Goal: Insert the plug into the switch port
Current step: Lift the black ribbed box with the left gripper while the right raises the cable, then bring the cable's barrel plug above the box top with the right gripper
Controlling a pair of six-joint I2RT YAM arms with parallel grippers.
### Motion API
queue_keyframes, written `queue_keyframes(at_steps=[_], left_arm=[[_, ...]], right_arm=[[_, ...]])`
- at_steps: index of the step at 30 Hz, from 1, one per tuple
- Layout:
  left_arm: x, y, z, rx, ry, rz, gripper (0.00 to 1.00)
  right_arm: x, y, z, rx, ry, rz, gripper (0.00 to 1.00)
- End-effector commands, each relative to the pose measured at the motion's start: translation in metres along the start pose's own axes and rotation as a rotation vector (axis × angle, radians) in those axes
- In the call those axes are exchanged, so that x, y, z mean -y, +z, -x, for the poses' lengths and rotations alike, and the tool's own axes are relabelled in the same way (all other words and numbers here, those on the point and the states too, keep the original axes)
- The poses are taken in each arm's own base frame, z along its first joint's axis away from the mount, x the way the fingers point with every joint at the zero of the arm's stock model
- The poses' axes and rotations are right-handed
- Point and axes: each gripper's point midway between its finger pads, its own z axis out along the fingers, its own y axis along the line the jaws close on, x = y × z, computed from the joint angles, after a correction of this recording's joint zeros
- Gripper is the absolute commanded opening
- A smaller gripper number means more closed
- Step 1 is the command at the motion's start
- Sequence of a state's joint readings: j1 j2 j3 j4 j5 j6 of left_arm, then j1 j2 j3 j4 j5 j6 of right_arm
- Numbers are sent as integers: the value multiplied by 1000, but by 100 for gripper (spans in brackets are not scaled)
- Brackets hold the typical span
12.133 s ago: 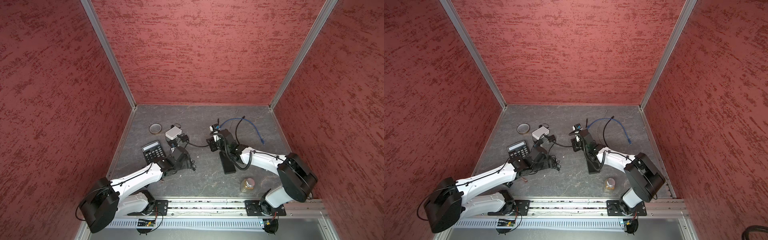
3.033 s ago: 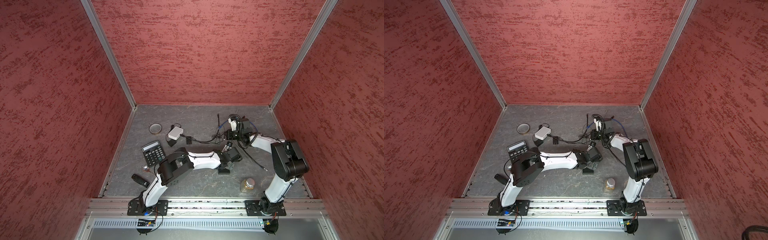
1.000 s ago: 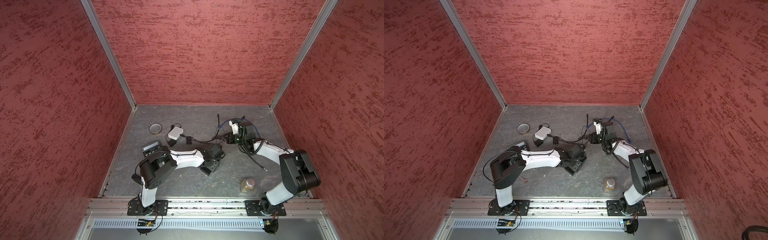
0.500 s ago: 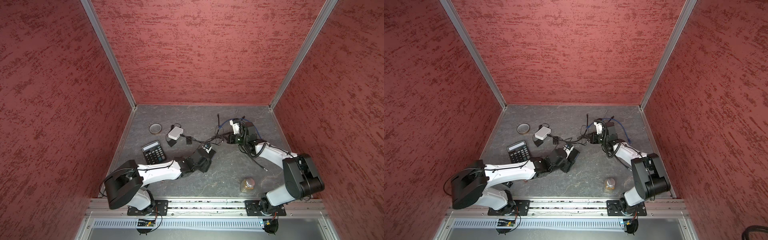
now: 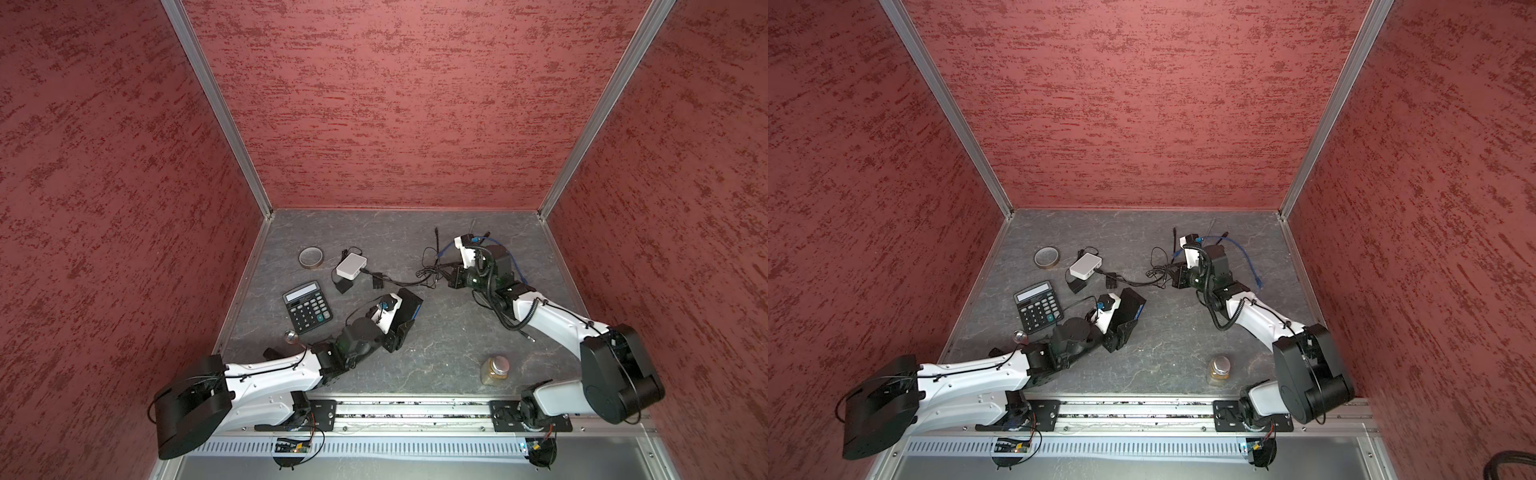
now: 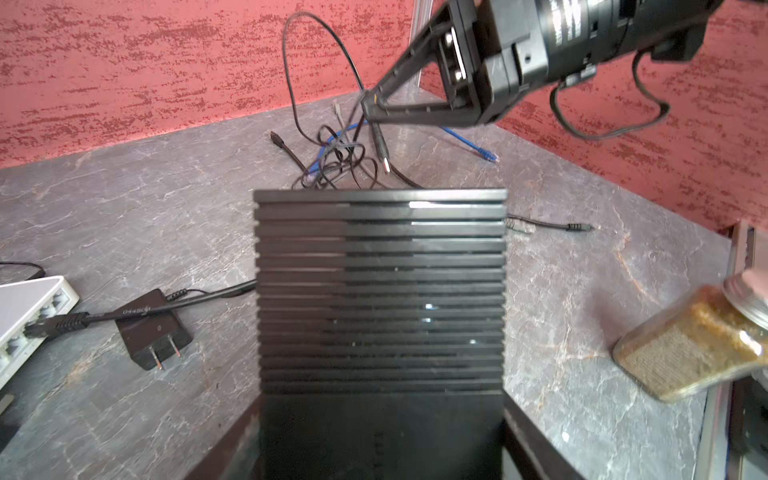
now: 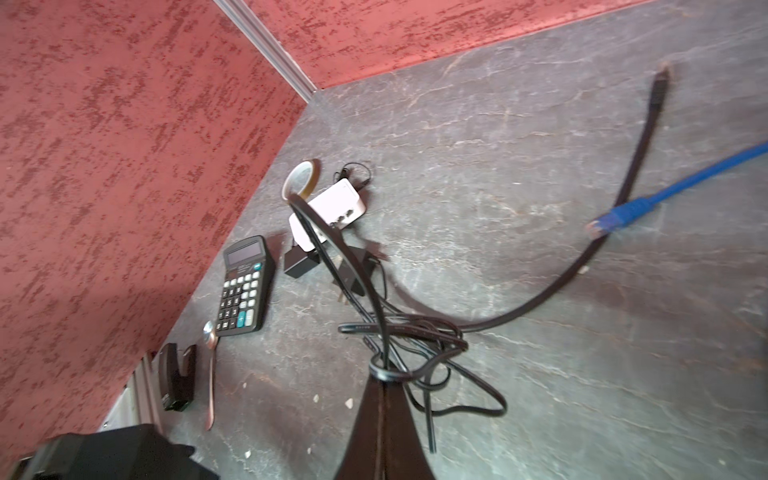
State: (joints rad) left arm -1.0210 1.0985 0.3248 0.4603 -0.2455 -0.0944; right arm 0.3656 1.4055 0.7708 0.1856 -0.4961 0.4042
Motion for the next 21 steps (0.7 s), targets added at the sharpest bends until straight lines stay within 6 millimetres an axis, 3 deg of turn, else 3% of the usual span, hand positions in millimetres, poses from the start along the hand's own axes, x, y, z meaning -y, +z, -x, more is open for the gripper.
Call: queue_keyframes(at_steps=[1, 5, 11, 21], left_arm=[[5, -5, 29, 136, 17, -23, 35], [9, -3, 17, 120, 54, -40, 35], [17, -1, 16, 138, 114, -72, 37], [24, -4, 25, 204, 312, -101, 38]], right_arm=[[-21, -4, 8, 39, 7, 69, 1], [-45, -8, 14, 74, 3, 138, 1], [-75, -12, 20, 144, -20, 199, 1], [-87, -10, 16, 234, -36, 226, 1]])
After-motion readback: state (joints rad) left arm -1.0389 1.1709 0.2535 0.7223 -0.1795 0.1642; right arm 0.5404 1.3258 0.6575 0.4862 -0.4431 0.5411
